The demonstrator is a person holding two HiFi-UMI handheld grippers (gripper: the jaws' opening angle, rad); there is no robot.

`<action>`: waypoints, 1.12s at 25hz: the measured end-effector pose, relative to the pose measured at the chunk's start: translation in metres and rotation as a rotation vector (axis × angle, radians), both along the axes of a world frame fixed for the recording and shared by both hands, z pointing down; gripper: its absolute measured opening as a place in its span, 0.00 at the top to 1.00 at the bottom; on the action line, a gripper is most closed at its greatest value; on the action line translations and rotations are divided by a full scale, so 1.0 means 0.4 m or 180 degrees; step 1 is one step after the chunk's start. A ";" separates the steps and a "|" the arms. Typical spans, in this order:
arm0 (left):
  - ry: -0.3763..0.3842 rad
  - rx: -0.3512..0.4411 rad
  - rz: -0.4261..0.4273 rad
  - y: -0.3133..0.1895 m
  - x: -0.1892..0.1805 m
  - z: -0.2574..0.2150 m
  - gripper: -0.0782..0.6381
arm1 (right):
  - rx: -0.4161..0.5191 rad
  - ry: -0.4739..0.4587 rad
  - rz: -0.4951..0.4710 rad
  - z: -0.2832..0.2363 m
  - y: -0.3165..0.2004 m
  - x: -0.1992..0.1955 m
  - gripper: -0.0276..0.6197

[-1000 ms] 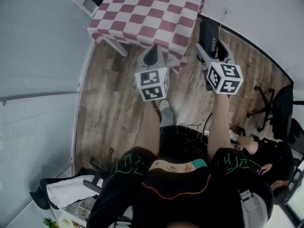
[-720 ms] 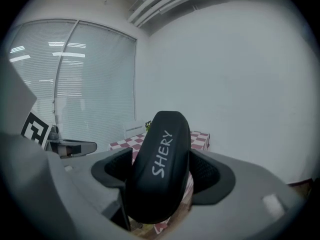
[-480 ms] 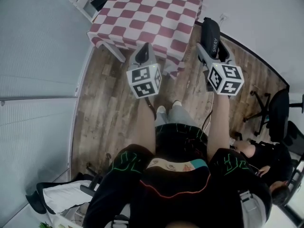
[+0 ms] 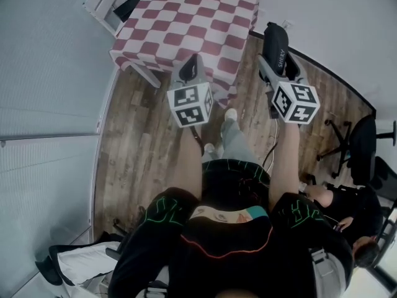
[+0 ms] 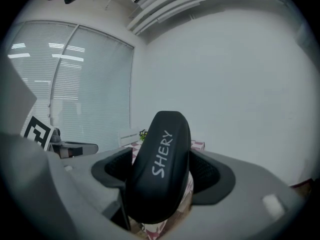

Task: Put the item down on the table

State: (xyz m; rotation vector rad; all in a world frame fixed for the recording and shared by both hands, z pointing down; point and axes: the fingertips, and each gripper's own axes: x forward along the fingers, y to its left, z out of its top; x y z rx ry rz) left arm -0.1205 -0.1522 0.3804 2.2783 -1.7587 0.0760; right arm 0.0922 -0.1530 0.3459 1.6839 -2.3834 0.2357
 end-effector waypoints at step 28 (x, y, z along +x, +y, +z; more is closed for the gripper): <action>-0.0226 -0.0557 -0.0236 -0.291 0.052 0.183 0.88 | -0.0586 -0.0217 -0.0258 0.233 -0.338 0.044 0.40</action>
